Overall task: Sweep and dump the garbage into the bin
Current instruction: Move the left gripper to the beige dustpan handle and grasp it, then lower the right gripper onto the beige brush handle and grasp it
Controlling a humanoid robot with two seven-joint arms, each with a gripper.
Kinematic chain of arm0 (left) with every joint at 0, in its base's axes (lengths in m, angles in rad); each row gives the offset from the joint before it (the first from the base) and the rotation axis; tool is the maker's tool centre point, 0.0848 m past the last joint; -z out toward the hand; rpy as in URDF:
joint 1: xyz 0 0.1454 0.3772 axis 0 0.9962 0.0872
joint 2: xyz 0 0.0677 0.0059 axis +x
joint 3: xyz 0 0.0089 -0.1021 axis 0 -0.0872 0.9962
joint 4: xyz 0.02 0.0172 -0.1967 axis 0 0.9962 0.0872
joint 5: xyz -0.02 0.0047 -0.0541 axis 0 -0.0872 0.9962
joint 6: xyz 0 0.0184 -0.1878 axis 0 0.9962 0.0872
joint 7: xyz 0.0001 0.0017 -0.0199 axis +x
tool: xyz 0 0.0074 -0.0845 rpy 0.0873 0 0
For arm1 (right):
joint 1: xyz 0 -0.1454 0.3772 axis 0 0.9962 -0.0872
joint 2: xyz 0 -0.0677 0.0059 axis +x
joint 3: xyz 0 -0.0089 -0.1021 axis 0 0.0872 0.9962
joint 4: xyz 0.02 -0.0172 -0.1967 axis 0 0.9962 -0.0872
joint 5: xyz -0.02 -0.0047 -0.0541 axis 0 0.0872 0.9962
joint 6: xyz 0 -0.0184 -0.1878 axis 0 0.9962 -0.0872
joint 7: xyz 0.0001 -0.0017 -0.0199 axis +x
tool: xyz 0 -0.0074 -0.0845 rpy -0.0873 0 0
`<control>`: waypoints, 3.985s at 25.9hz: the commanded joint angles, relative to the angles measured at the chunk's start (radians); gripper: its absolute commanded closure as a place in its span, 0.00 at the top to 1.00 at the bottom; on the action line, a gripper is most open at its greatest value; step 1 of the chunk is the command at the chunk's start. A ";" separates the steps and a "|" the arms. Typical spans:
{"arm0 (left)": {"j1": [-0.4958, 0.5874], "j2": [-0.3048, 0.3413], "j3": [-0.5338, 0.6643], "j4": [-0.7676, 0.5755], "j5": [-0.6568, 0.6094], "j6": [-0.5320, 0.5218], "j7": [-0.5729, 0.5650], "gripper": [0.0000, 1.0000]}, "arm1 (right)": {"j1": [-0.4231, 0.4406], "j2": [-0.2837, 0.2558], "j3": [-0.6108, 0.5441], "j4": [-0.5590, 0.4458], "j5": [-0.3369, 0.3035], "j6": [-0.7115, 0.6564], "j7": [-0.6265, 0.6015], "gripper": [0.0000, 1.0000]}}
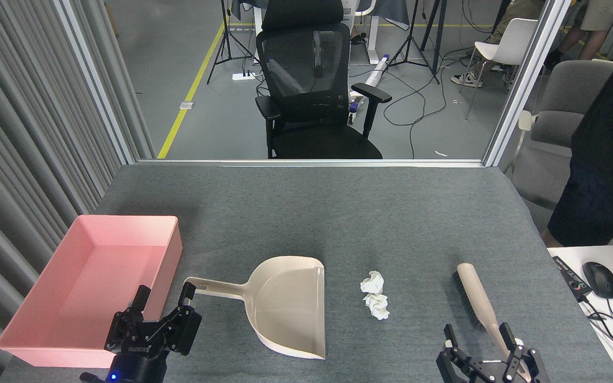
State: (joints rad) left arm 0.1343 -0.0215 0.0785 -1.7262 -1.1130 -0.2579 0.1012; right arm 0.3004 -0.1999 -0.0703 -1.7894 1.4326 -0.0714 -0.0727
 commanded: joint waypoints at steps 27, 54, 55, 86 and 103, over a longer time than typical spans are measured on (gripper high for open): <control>-0.008 -0.052 -0.148 0.203 0.923 0.071 -0.138 1.00 | 0.031 0.028 -0.332 0.199 -0.006 -0.265 -0.078 0.99; -0.188 -0.071 -0.149 0.438 0.918 0.071 -0.140 1.00 | -0.084 0.020 -0.301 0.355 -0.008 -0.304 -0.084 0.99; -0.191 -0.072 -0.148 0.447 0.918 0.071 -0.140 1.00 | -0.086 0.022 -0.301 0.355 -0.008 -0.304 -0.084 0.99; -0.214 -0.072 -0.148 0.476 0.918 0.071 -0.138 1.00 | -0.084 0.013 -0.301 0.374 0.003 -0.292 -0.082 0.85; -0.214 -0.078 -0.146 0.474 0.918 0.071 -0.138 1.00 | -0.083 0.013 -0.301 0.372 0.006 -0.292 -0.082 0.60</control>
State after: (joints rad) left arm -0.0798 -0.0980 -0.0677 -1.2517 -0.1948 -0.1872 -0.0361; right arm 0.2164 -0.1881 -0.3712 -1.4164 1.4384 -0.3623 -0.1555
